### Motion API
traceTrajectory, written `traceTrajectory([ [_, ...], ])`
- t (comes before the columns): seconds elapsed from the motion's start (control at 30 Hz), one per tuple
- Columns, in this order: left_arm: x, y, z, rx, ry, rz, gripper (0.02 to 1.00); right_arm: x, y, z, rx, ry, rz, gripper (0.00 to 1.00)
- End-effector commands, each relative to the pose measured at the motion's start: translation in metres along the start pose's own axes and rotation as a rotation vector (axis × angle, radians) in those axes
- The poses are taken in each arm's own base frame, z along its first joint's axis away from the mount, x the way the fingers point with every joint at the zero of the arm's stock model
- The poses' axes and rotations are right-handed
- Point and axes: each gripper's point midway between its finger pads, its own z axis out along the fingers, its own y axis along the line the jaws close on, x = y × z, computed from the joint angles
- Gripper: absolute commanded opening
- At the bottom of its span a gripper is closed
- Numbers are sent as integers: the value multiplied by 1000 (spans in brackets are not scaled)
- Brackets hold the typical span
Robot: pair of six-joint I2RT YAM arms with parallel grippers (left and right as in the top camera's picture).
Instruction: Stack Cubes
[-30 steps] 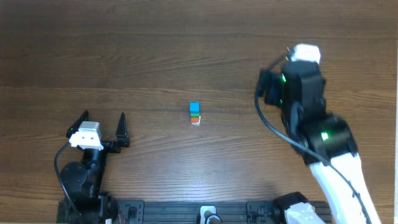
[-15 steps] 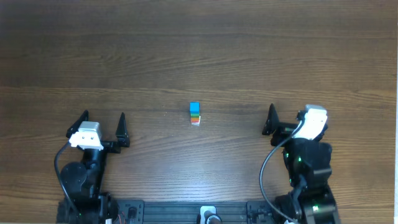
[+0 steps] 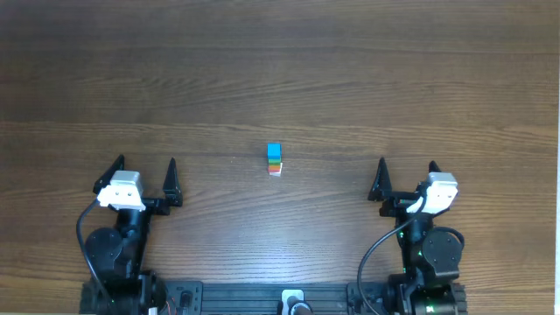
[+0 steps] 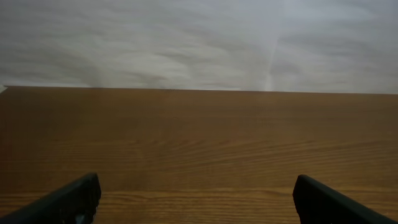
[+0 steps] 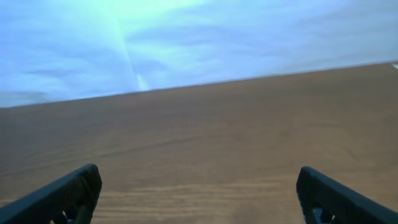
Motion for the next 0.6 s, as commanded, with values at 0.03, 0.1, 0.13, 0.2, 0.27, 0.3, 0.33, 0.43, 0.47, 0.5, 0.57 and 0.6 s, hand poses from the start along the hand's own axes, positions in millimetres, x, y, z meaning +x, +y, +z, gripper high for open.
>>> traceTrajectory([
  [0.03, 1, 2, 0, -10, -1, 15, 1000, 10, 8, 2, -58, 1, -86, 993],
  [0.1, 1, 2, 0, -10, -1, 15, 1000, 18, 7, 4, -57, 18, -96, 993],
  [0.13, 1, 2, 0, -10, -1, 15, 1000, 23, 6, 4, -56, 27, -96, 993],
  [0.2, 1, 2, 0, -10, -1, 15, 1000, 26, 7, 5, -60, 32, -96, 993],
  [0.27, 1, 2, 0, -10, -1, 15, 1000, 24, 10, 5, -75, 25, -103, 993],
  [0.3, 1, 2, 0, -10, -1, 15, 1000, 25, 9, 5, -74, 25, -103, 991],
  [0.33, 1, 2, 0, -10, -1, 15, 998, 25, 9, 5, -75, 25, -111, 993],
  [0.43, 1, 2, 0, -10, -1, 15, 1000, 25, 9, 5, -74, 25, -110, 993],
  [0.47, 1, 2, 0, -10, -1, 15, 1000, 25, 9, 5, -74, 25, -109, 991],
  [0.5, 1, 2, 0, -10, -1, 15, 998, 25, 9, 5, -75, 24, -109, 991],
  [0.57, 1, 2, 0, -10, -1, 15, 998, 24, 9, 5, -75, 20, -109, 991],
  [0.6, 1, 2, 0, -10, -1, 15, 998, 24, 9, 5, -75, 20, -109, 991],
])
